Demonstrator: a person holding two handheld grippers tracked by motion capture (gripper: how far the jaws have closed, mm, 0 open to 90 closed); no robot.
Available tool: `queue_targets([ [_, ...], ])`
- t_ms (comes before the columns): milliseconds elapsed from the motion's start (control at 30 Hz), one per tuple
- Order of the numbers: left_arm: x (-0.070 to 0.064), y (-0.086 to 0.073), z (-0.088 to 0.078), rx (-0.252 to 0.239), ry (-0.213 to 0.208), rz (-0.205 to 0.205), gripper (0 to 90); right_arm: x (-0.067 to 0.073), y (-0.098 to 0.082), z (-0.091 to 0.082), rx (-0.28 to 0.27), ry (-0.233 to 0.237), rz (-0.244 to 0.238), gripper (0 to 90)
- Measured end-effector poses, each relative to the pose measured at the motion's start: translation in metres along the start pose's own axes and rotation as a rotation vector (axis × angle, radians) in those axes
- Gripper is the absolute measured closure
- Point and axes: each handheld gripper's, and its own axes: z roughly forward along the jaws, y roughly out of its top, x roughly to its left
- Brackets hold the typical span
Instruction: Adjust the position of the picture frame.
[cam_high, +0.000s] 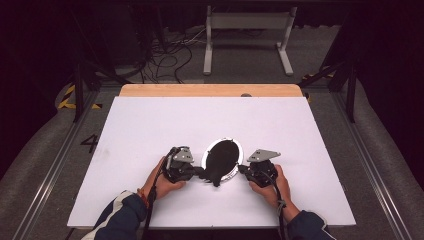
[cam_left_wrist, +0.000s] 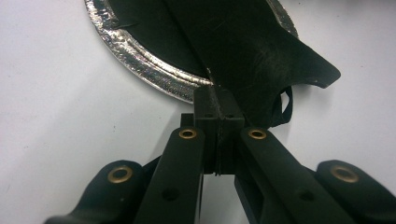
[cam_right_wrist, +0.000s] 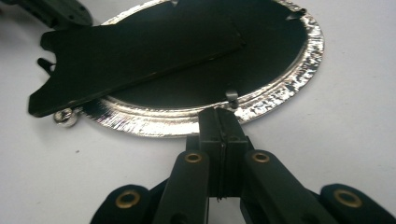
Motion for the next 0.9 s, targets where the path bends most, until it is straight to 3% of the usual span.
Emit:
queue_targets([
  [267, -0.007, 0.001, 0.003, -0.006, 0.032, 0.003, 90.0, -0.006, 0.005, 0.003, 0.012, -0.016, 0.003, 90.0],
  [900, -0.015, 0.008, 0.012, -0.021, 0.047, 0.034, 90.0, -0.019, 0.009, 0.008, 0.001, -0.055, 0.023, 90.0],
])
